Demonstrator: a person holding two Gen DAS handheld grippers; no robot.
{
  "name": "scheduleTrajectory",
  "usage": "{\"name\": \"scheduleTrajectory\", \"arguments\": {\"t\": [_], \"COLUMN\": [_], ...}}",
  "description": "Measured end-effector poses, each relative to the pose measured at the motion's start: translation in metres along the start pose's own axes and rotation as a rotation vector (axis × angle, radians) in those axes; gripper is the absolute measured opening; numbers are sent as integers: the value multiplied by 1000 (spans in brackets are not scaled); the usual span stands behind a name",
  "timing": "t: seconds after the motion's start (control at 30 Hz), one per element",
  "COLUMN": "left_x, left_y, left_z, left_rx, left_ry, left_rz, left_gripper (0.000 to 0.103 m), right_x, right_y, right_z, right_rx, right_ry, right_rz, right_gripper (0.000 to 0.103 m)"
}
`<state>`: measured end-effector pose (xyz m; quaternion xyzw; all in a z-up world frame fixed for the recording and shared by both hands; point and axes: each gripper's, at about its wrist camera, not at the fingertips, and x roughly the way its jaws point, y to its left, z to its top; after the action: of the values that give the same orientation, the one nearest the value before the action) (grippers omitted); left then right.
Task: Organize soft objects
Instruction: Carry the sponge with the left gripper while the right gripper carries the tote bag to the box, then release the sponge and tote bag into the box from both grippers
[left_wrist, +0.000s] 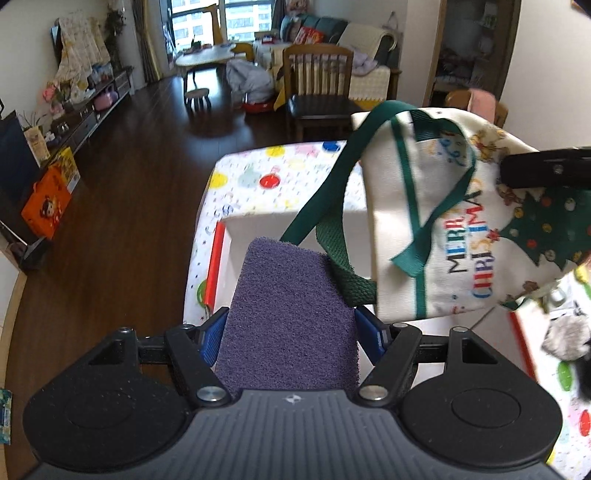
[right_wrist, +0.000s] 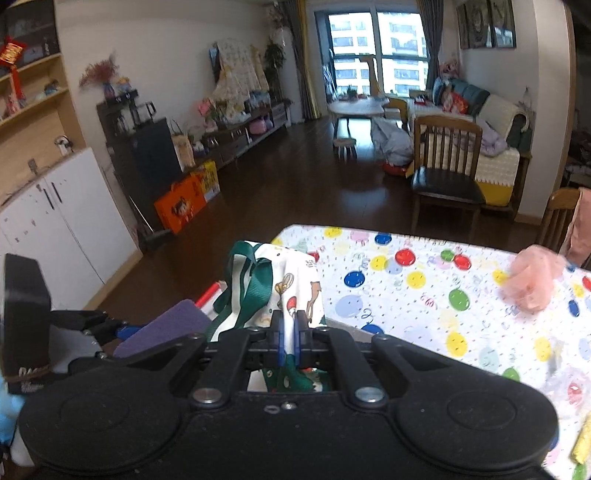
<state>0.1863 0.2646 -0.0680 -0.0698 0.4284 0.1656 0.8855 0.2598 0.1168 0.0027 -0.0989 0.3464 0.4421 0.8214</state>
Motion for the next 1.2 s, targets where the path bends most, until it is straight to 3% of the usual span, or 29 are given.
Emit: {"name": "scheduleTrajectory", "arguments": {"t": [0.3, 0.7, 0.97, 1.2], "left_x": [43, 85, 100, 108], "left_y": [-1, -15, -31, -34], "left_z": [-7, -16, -16, -13], "left_rx": [33, 116, 213, 228], "left_ry": [73, 163, 193, 236], "left_rz": [32, 62, 138, 166], "left_gripper": [71, 72, 72, 75], "right_x": [71, 109, 113, 103], "right_y": [6, 3, 6, 3], "right_z": [-11, -44, -53, -52], "right_rx": [3, -31, -50, -40], "right_ry": [119, 232, 270, 263], "right_rz": [-43, -33, -48, -32], "right_gripper": [5, 7, 20, 36]}}
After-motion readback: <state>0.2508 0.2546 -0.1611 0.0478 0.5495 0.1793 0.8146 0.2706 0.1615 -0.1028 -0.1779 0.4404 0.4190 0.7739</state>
